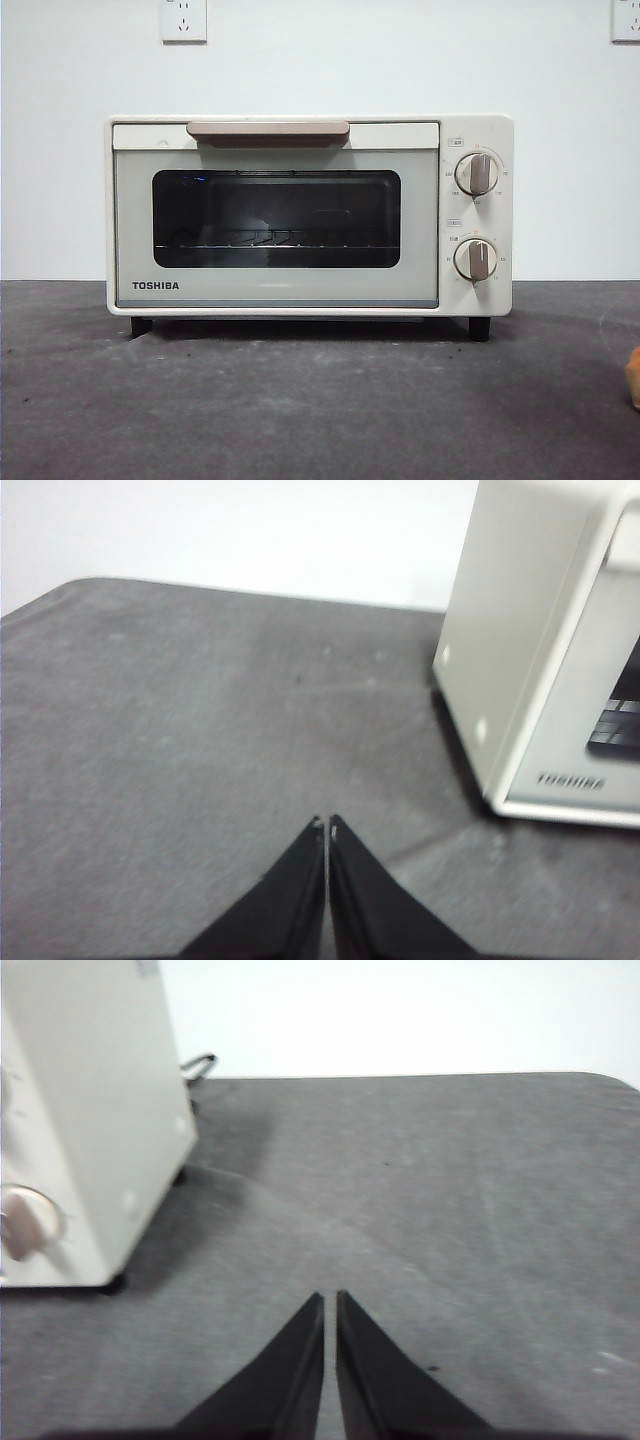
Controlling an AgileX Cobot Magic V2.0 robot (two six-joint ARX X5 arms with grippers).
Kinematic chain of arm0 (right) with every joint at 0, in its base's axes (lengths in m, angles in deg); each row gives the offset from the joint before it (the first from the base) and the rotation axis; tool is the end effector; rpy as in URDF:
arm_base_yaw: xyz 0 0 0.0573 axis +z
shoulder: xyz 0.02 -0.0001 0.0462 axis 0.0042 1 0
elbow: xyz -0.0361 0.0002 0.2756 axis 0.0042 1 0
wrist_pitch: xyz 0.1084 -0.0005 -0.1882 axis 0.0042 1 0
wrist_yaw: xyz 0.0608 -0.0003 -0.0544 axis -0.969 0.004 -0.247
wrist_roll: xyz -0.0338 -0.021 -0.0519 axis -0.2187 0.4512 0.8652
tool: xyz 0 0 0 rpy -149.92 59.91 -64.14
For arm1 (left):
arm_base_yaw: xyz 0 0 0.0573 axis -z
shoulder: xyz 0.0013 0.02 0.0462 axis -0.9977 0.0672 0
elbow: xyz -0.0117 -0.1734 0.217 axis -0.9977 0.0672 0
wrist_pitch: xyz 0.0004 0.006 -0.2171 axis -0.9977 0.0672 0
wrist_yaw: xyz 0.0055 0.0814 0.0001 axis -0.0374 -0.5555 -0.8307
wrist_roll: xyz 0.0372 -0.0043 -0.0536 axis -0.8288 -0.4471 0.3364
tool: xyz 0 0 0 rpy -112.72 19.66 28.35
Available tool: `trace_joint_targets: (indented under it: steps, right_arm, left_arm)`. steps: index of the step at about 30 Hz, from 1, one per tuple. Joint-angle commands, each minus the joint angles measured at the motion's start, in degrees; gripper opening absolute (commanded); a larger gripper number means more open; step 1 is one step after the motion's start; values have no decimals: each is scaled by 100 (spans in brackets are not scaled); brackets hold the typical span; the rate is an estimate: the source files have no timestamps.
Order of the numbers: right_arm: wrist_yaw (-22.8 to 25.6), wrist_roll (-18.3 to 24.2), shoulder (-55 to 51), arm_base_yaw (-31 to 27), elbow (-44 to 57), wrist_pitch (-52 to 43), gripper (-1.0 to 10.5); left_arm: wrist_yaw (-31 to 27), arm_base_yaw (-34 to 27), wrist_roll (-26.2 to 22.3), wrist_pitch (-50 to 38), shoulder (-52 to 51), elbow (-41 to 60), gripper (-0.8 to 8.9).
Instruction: The left arm flap open the oven, the right arm pick bread and place it into oven, the left arm flap close the oven
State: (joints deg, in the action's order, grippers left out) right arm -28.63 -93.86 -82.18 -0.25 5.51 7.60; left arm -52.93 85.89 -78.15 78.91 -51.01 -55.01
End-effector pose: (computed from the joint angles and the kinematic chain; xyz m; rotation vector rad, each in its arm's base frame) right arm 0.0641 0.0009 0.1541 0.0795 0.1165 0.0196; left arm 0.0629 0.0004 0.1572 -0.1129 0.1168 0.0128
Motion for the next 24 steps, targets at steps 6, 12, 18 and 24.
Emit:
trace_joint_targets:
  steps: [6,12,18,24]
  right_arm:
    - [-417,-1010,-13,-2,-31,-72,11]
    - [-481,-1508,-9,50,-505,79,11]
    - [-487,-1646,225,149,-1427,713,11]
    - [-872,-1606,831,160,-2509,1410,11]
  left_arm:
    - [507,70,1331,-59,68,20,12]
    - [505,212,1648,-57,284,-479,12]
    - [505,291,1705,63,831,-1399,12]
    - [533,321,1403,802,1683,-2743,12]
